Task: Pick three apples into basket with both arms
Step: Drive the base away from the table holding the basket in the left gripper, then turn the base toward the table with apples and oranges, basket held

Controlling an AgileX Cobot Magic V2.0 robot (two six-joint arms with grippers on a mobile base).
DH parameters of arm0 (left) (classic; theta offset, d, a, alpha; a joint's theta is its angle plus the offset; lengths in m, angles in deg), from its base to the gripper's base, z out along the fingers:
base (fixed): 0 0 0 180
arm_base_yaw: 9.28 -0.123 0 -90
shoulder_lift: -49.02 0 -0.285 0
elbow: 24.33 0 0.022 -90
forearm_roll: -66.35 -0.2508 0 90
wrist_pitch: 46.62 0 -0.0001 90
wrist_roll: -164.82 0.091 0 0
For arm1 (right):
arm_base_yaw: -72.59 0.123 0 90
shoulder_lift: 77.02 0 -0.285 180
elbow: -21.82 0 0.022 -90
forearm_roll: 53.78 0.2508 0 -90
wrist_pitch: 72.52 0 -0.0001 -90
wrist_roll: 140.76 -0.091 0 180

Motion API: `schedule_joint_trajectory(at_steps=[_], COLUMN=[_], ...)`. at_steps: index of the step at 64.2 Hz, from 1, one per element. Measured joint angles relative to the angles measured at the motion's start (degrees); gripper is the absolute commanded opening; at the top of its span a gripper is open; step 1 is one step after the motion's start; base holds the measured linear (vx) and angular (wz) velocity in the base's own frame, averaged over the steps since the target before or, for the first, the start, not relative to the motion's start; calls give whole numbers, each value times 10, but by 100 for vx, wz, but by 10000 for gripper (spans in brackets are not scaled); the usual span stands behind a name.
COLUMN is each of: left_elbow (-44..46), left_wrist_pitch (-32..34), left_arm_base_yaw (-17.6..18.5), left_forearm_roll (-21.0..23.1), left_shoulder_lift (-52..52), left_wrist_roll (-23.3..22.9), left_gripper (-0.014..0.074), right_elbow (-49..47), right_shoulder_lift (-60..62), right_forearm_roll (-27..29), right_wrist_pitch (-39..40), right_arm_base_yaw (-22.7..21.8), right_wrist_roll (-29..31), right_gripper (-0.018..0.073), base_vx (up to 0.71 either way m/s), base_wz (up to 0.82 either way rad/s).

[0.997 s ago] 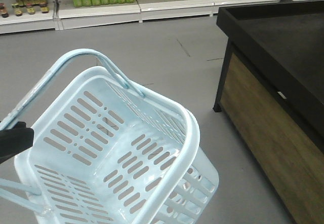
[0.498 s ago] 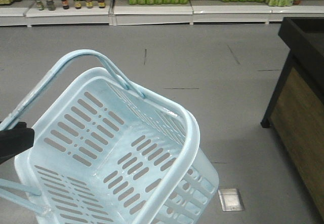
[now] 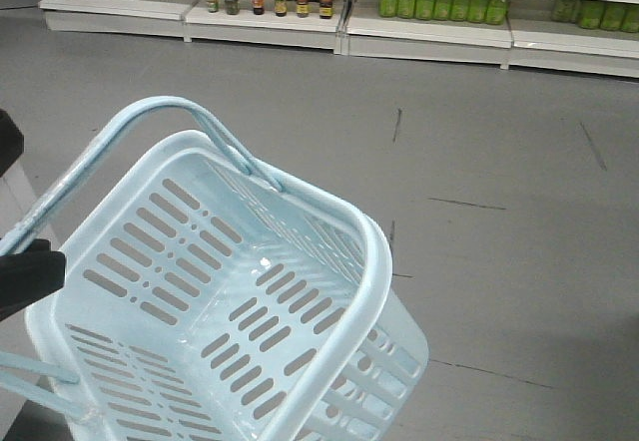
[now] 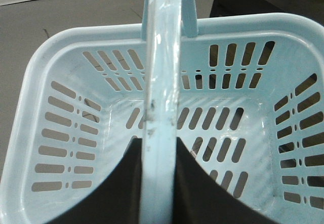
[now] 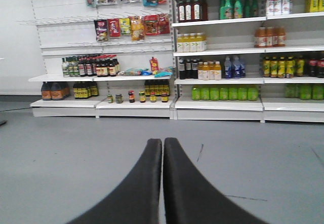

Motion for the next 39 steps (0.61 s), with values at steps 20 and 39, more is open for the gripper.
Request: schedule_joint_trajectory(at_steps=[20, 39], left_elbow=[0, 0], left_wrist_pitch=[0, 0], left_arm_base_yaw=[0, 0], left_forearm_roll=[0, 0], left_shoulder_lift=[0, 0], left_wrist_roll=[0, 0], left_gripper=[-6, -6], right_elbow=[0, 0], right_shoulder_lift=[0, 0], right_forearm_roll=[0, 0], right_wrist_pitch=[0, 0], right_arm_base_yaw=[0, 0], right_wrist_roll=[0, 0], right_gripper=[-4, -4], base_vx=[19, 20], base_wz=[21, -10])
